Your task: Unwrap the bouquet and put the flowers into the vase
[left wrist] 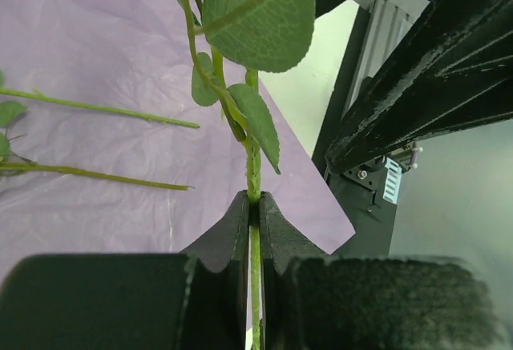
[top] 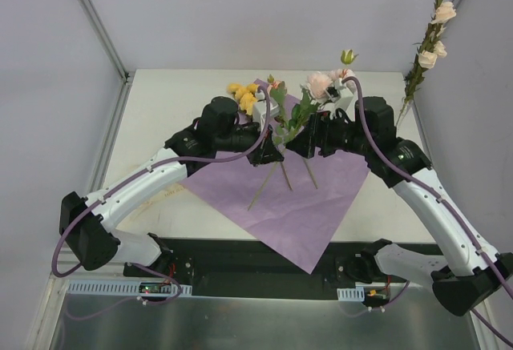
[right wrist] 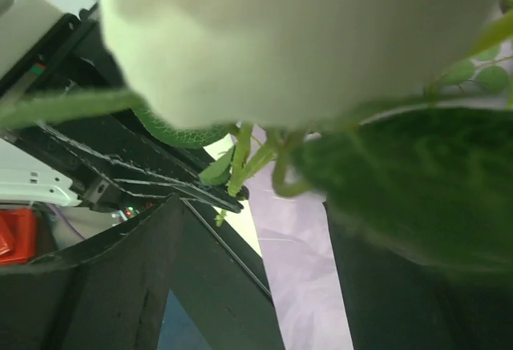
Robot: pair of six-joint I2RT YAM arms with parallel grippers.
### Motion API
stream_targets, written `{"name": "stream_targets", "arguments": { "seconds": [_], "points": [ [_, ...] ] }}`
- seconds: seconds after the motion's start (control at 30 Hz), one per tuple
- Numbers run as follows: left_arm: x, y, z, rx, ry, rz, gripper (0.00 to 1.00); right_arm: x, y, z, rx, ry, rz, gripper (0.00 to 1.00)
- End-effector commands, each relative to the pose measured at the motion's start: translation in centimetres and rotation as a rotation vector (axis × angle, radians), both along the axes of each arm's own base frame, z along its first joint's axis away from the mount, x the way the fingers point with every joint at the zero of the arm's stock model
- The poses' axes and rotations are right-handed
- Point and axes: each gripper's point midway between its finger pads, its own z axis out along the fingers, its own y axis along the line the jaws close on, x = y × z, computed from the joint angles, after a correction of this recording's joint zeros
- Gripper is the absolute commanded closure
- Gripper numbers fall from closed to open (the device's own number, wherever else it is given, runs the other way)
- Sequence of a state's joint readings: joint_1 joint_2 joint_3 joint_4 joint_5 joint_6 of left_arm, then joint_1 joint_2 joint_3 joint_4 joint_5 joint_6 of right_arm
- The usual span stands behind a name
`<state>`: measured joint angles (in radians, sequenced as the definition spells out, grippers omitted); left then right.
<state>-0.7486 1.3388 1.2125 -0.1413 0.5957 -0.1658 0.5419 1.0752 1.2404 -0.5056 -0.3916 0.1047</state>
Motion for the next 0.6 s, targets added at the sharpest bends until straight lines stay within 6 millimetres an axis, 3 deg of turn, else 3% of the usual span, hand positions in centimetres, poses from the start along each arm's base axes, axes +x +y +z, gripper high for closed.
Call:
{"name": "stream_targets", "arguments": {
  "seconds": [0.0,0.37,0.57],
  "points": [
    [0.4,0.7,1.2,-0.007,-0.085,0.025,1.00,0.6,1.9,2.1,0.112,-0.022,0.009,0.28],
    [0.7,0.8,1.3,-0.004,-0.082,0.062,1.00,1.5,2.5,1.2,0.134,-0.028,-0.043,0.45],
    [0.7,0.8,1.2,-0.006,-0.065,0.072,1.00,2.0,3.8,0.7,0.151,-0.040,-0.068,0.50]
  ]
}}
